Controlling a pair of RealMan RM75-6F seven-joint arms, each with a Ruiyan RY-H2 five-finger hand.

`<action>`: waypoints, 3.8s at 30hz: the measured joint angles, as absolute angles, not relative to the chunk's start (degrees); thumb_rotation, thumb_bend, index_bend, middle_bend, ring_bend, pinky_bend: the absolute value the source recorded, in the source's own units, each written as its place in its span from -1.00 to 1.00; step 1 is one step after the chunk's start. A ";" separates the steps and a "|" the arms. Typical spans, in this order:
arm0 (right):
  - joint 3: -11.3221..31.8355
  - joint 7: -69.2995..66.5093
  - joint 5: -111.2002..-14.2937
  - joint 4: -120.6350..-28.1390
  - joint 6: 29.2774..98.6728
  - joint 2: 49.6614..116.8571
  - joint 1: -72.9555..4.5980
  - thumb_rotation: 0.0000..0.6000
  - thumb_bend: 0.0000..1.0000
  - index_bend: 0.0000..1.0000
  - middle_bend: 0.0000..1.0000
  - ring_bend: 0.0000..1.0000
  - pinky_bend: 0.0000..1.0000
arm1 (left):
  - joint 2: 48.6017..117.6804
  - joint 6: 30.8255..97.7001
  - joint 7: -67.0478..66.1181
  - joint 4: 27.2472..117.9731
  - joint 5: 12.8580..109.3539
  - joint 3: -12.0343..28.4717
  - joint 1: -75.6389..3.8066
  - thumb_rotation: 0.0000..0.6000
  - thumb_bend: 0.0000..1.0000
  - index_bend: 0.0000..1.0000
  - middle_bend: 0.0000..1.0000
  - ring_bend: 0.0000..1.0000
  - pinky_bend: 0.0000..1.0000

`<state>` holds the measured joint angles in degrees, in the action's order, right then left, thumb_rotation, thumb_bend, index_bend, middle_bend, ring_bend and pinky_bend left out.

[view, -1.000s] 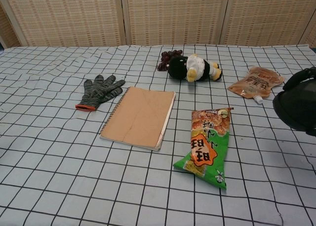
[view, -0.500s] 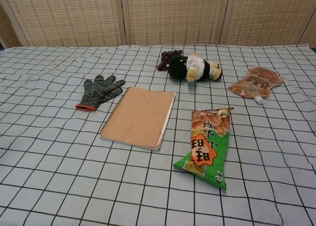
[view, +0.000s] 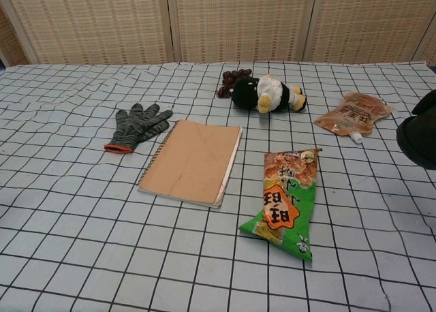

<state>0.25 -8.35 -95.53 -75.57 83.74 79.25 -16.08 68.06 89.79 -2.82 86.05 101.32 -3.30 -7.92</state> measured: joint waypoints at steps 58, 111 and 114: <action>1.58 11.24 -93.18 -77.10 81.12 79.67 -15.13 1.00 -0.36 0.35 0.17 0.09 0.40 | 67.90 90.04 -2.49 86.14 101.42 -3.29 -7.82 1.00 0.14 -0.70 -0.46 -0.32 0.30; -1.96 -10.00 -89.03 -62.57 68.84 81.24 -16.97 1.00 -0.61 -0.98 -0.74 -1.00 -0.55 | 67.67 88.52 -3.11 86.49 101.38 -3.85 -8.16 1.00 0.14 -0.69 -0.45 -0.32 0.31; -1.95 -10.59 -89.16 -63.04 69.19 81.15 -16.90 1.00 -0.61 -0.92 -0.75 -1.00 -0.55 | 67.64 88.25 -3.14 86.62 101.21 -3.88 -8.20 1.00 0.15 -0.69 -0.45 -0.32 0.31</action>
<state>-1.95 -10.59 -89.16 -63.04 69.19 81.15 -16.90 67.64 88.25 -3.14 86.62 101.21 -3.88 -8.20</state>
